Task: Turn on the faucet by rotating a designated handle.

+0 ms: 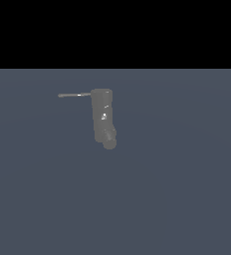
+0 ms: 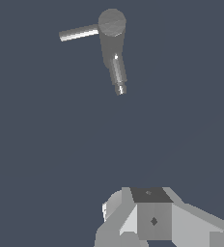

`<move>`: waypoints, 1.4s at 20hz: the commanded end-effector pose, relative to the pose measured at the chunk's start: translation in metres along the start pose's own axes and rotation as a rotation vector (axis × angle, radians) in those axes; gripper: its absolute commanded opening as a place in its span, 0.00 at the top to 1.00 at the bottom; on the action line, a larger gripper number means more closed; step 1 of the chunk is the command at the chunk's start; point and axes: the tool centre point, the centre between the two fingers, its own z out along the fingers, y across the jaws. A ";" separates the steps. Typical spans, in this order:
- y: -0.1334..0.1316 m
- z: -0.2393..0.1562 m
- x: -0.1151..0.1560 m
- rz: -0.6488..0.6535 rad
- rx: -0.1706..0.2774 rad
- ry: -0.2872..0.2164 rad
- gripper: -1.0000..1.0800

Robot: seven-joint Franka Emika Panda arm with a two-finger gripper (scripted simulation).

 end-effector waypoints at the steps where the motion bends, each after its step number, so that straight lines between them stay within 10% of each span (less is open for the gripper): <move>1: -0.007 0.005 0.003 0.025 0.000 0.000 1.00; 28: -0.119 0.108 0.095 0.517 0.003 -0.005 1.00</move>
